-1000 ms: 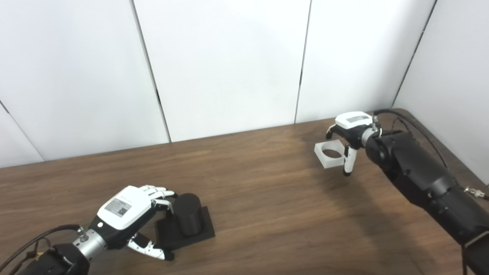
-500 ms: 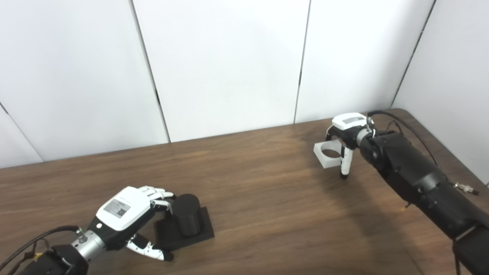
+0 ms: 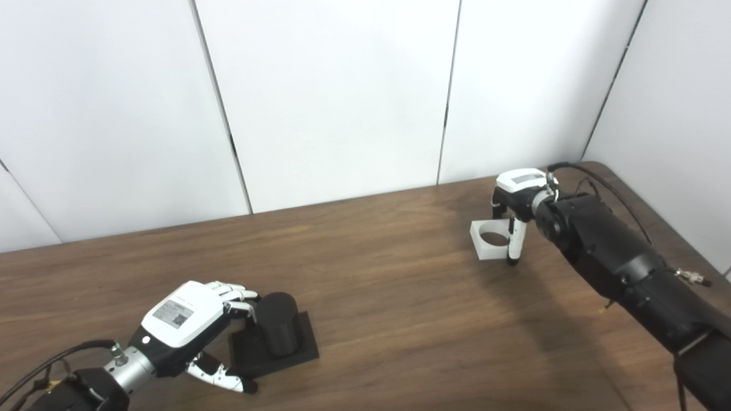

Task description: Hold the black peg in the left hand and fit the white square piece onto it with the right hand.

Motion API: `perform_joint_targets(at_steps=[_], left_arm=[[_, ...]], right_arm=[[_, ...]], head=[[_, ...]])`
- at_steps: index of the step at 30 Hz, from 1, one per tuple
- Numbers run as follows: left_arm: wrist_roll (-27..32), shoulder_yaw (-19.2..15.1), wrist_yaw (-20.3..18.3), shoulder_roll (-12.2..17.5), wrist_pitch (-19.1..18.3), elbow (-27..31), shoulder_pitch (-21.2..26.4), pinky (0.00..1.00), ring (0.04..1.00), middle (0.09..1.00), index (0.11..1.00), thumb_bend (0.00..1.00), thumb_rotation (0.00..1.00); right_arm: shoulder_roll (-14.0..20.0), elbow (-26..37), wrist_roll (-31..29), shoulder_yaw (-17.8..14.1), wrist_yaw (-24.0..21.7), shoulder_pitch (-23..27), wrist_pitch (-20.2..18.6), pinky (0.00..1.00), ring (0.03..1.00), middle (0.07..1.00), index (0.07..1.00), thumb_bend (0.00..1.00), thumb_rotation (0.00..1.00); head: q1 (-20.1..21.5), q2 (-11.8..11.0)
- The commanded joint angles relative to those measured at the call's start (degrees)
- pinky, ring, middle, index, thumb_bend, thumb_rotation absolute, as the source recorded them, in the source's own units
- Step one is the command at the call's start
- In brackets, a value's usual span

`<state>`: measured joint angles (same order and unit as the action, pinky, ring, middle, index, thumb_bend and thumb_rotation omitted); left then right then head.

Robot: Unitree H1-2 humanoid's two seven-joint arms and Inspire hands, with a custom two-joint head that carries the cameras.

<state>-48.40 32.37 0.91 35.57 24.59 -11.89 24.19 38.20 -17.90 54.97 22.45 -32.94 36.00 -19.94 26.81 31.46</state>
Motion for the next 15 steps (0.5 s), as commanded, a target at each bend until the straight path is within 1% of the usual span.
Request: perform_joint_targets(at_steps=[1,3,4,8,9,10,11,12,13,14,15], left_arm=[[-4.0,2.1,-4.9,2.0,0.7,-0.7,-2.6,0.77,0.821,0.809,0.487,0.52,0.06],[-3.9,1.9,-4.5,1.9,1.0,-0.8,-2.4,0.77,0.820,0.807,0.487,0.52,0.06],[-3.9,1.8,-4.3,1.9,1.1,-0.8,-2.3,0.76,0.815,0.805,0.487,0.52,0.06],[-3.7,1.5,-5.0,1.7,0.7,0.3,-2.1,0.75,0.808,0.802,0.486,0.52,0.06],[-3.4,1.4,-5.5,1.6,0.5,0.6,-2.1,0.75,0.807,0.801,0.486,0.52,0.06],[-3.3,1.3,-5.8,1.5,0.4,0.9,-2.1,0.75,0.808,0.802,0.486,0.52,0.06],[-3.3,1.2,-6.6,1.4,0.1,1.4,-2.0,0.75,0.809,0.802,0.486,0.52,0.06],[-3.3,1.2,-7.3,1.3,-0.2,1.9,-2.0,0.75,0.811,0.803,0.487,0.52,0.06],[-3.2,1.1,-8.0,1.1,-0.6,2.4,-1.9,0.76,0.812,0.803,0.487,0.52,0.06],[-3.2,1.1,-8.8,0.9,-1.1,2.8,-1.8,0.76,0.815,0.805,0.487,0.52,0.06],[-3.2,1.1,-9.4,0.7,-1.5,3.1,-1.7,0.77,0.817,0.806,0.487,0.52,0.06]], right_arm=[[1.3,1.0,-0.3,0.0,-2.0,0.5,-0.7,0.84,0.827,0.768,0.611,0.74,0.22],[1.3,1.8,-1.5,-0.8,-1.6,0.3,-0.3,0.83,0.822,0.761,0.635,0.78,0.24],[1.3,2.1,-1.9,-1.1,-1.3,0.1,-0.1,0.81,0.808,0.742,0.622,0.78,0.24],[2.0,4.5,-4.2,-2.5,0.8,-1.0,3.0,0.79,0.782,0.727,0.616,0.77,0.23],[2.2,5.0,-4.9,-2.9,1.4,-1.2,3.8,0.80,0.780,0.725,0.586,0.77,0.22],[2.3,5.3,-5.5,-3.2,1.7,-1.4,4.3,0.81,0.783,0.727,0.564,0.76,0.20],[2.5,6.2,-6.2,-3.6,1.9,-1.7,4.7,0.82,0.784,0.728,0.556,0.76,0.20],[2.6,6.8,-6.6,-3.9,2.0,-2.0,4.9,0.84,0.801,0.741,0.521,0.64,0.17],[2.8,7.6,-6.9,-4.1,2.2,-2.2,5.3,0.85,0.810,0.747,0.502,0.58,0.16],[3.1,8.9,-7.7,-4.6,2.4,-2.6,5.9,0.86,0.817,0.752,0.490,0.54,0.15],[3.3,9.7,-8.2,-5.0,2.6,-2.9,6.4,0.88,0.830,0.757,0.484,0.53,0.14]], head=[[-0.5,0.4],[-1.0,0.8],[-1.0,0.8],[-2.9,1.5],[-4.3,2.0],[-4.3,2.0],[-6.1,2.5],[-7.4,2.8],[-7.8,2.9],[-10.5,3.7],[-11.4,3.9]])
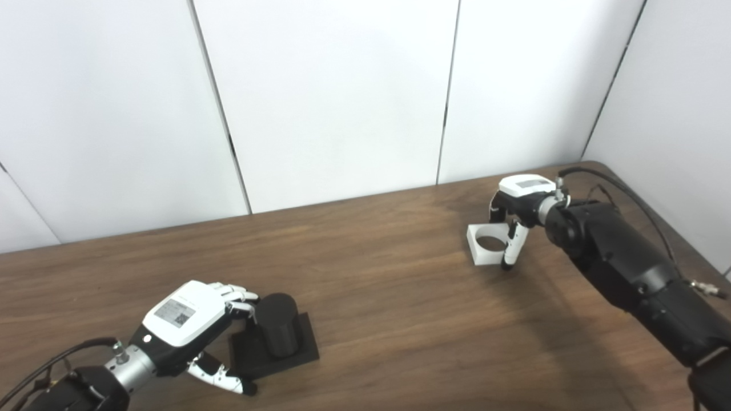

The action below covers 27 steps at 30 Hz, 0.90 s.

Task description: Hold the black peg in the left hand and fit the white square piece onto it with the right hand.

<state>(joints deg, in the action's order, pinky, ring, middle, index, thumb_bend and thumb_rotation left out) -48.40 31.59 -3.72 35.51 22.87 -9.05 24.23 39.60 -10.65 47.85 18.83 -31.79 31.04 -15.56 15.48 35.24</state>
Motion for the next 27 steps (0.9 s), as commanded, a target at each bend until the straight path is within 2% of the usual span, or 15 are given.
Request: perform_joint_targets(at_steps=[1,3,7,12,20,27], left_arm=[[-3.2,1.9,-5.2,0.5,-0.1,0.4,-1.6,0.78,0.819,0.806,0.487,0.52,0.06],[-3.4,2.0,-6.2,-0.2,-0.7,0.2,-1.1,0.79,0.826,0.807,0.487,0.52,0.06],[-3.9,2.4,-7.7,-1.2,-1.5,0.1,-0.2,0.82,0.843,0.827,0.487,0.52,0.06],[-4.7,2.5,-6.6,-2.5,-0.8,-1.1,0.6,0.79,0.838,0.825,0.486,0.52,0.06],[-4.8,2.5,-7.6,-3.7,-2.0,-1.5,1.1,0.82,0.859,0.838,0.487,0.52,0.07],[-4.6,2.4,-8.3,-4.6,-2.6,-1.5,1.0,0.85,0.866,0.842,0.487,0.52,0.07]], right_arm=[[2.1,3.4,-1.6,-1.8,1.5,1.8,2.4,0.90,0.837,0.760,0.481,0.53,0.14],[2.4,6.3,-2.7,-2.5,1.5,1.2,3.6,0.92,0.851,0.768,0.478,0.52,0.14],[2.7,10.7,-4.7,-3.6,1.1,0.8,5.4,0.92,0.839,0.759,0.476,0.52,0.13],[2.3,17.4,-6.5,-4.2,-0.3,0.8,7.1,0.88,0.825,0.745,0.477,0.52,0.13],[-0.1,23.3,-8.0,-3.5,-2.6,2.8,8.7,0.85,0.822,0.741,0.477,0.52,0.13],[-3.4,27.0,-7.6,-2.3,-5.0,4.3,8.0,0.83,0.824,0.741,0.478,0.52,0.13]], head=[[-0.9,0.3],[-4.3,1.0],[-7.4,1.8],[-11.1,3.0],[-12.3,3.7],[-14.0,4.0]])
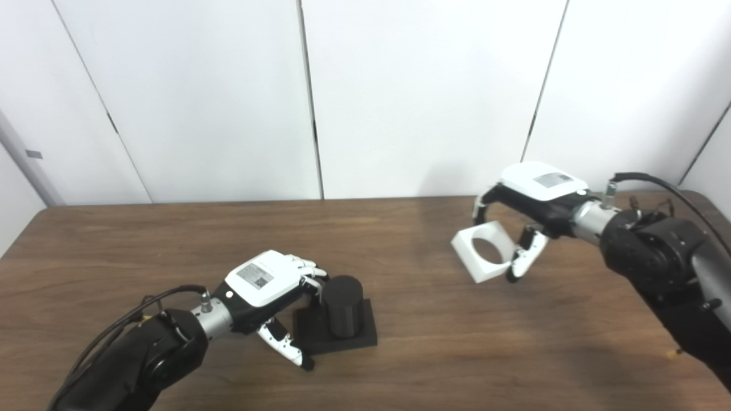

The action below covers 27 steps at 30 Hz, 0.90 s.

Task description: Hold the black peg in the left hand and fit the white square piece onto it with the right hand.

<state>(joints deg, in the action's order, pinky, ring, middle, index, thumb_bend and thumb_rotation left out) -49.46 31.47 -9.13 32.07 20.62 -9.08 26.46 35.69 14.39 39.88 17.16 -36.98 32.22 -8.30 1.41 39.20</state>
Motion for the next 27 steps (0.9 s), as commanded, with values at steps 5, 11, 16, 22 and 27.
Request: perform_joint_targets(at_steps=[5,11,16,22,27], left_arm=[[-3.7,2.6,-4.2,-1.6,-1.1,-0.8,-1.2,0.86,0.874,0.844,0.487,0.52,0.07],[-4.2,3.2,-4.7,-2.1,-1.6,-0.5,-0.9,0.86,0.875,0.847,0.487,0.52,0.07],[-5.1,3.7,-4.9,-2.2,-1.6,0.1,-0.8,0.83,0.873,0.845,0.487,0.52,0.07],[-5.4,3.9,-4.4,-2.4,-1.4,-0.1,-0.8,0.83,0.869,0.850,0.487,0.52,0.07],[-4.8,3.7,-4.1,-2.9,-1.7,0.1,-1.2,0.84,0.871,0.855,0.487,0.52,0.07]], right_arm=[[-2.0,2.9,-0.4,-0.2,-0.5,3.6,0.9,0.83,0.818,0.739,0.478,0.52,0.13],[-5.5,3.1,-0.3,0.9,-0.7,4.5,1.0,0.82,0.808,0.735,0.477,0.52,0.13],[-8.0,2.9,0.1,1.8,-1.0,5.4,1.1,0.82,0.807,0.733,0.477,0.52,0.13],[-10.3,2.2,0.8,3.4,-1.4,6.7,1.0,0.82,0.813,0.735,0.476,0.52,0.14],[-12.2,1.0,0.7,4.3,-1.2,7.2,0.7,0.84,0.825,0.736,0.476,0.52,0.13]], head=[[-1.5,0.4],[-2.5,0.8],[-2.9,1.0],[-3.4,1.1],[-3.9,1.3]])
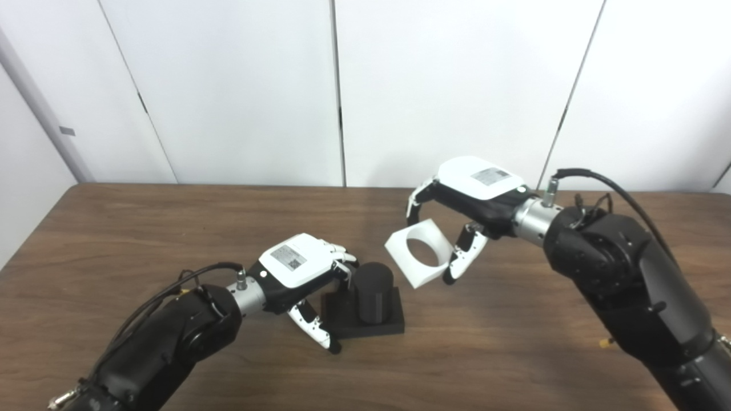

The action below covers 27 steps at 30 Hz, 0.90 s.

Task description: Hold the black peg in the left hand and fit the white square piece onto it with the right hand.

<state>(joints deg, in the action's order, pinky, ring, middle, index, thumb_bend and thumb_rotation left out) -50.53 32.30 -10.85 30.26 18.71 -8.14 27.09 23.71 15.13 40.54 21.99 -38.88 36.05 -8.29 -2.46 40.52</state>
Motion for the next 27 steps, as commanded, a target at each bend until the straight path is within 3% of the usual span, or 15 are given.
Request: perform_joint_targets(at_steps=[1,13,27], left_arm=[[-3.8,2.8,-2.6,-1.2,0.1,-0.7,-1.8,0.84,0.871,0.855,0.486,0.52,0.07],[-4.2,2.9,-3.1,-1.4,-0.6,0.2,-2.1,0.84,0.870,0.849,0.487,0.52,0.07],[-3.7,2.7,-3.8,-1.6,-1.6,1.6,-2.5,0.84,0.874,0.851,0.486,0.52,0.07]], right_arm=[[-0.5,0.1,0.0,-0.5,0.7,3.4,0.8,0.85,0.825,0.737,0.476,0.52,0.14],[-3.5,-1.7,0.1,0.9,0.7,3.3,0.8,0.86,0.825,0.740,0.475,0.52,0.13],[-4.7,-4.6,-0.3,2.4,0.7,2.8,0.8,0.88,0.834,0.752,0.476,0.52,0.13]], head=[[-0.1,0.0],[-0.6,0.6],[-1.3,1.2]])
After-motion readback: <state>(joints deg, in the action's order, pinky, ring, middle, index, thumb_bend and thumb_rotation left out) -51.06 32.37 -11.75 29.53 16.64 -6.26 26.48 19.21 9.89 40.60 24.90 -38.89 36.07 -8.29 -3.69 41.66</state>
